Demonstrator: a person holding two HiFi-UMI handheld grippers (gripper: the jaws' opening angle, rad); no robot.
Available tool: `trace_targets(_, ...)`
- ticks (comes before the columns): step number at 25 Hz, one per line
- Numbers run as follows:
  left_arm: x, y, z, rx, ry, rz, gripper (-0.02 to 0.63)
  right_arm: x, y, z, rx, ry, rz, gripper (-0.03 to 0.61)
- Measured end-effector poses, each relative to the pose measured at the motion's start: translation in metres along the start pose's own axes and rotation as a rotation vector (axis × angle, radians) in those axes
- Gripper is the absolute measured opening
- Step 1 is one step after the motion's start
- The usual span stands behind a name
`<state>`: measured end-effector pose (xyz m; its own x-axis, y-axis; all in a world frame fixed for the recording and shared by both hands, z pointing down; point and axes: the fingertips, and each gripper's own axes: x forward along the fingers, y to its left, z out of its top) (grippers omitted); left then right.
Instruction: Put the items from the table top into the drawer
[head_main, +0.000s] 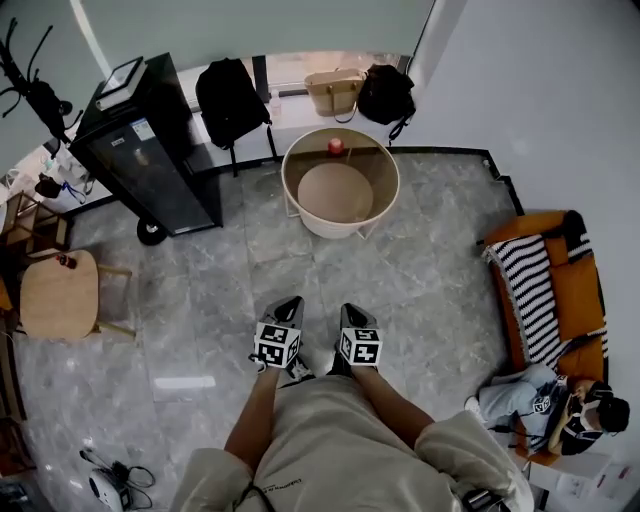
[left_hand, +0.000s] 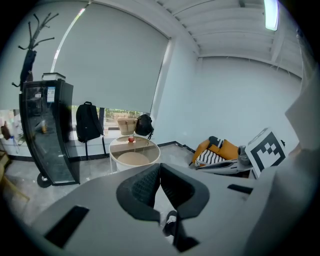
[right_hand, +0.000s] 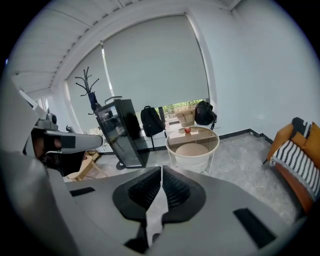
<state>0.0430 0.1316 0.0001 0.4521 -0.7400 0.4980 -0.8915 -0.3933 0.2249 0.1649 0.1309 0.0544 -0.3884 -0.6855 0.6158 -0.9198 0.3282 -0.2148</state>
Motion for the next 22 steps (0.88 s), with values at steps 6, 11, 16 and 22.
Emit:
trace_targets(6, 0.003, -0.007, 0.013, 0.036, -0.007, -0.019, 0.02, -0.002, -0.001, 0.018, -0.009, -0.03, -0.001, 0.037)
trace_targets(11, 0.0, -0.001, 0.014, 0.034, -0.013, -0.011, 0.02, -0.001, -0.008, 0.014, 0.015, -0.032, -0.027, 0.037)
trace_targets(16, 0.001, 0.007, 0.014, 0.008, -0.02, -0.002, 0.02, -0.005, -0.015, 0.013, 0.044, -0.045, -0.048, 0.037)
trace_targets(22, 0.006, 0.012, 0.023, -0.005, -0.045, 0.03, 0.02, -0.013, -0.023, 0.024, 0.014, -0.095, -0.082, 0.037)
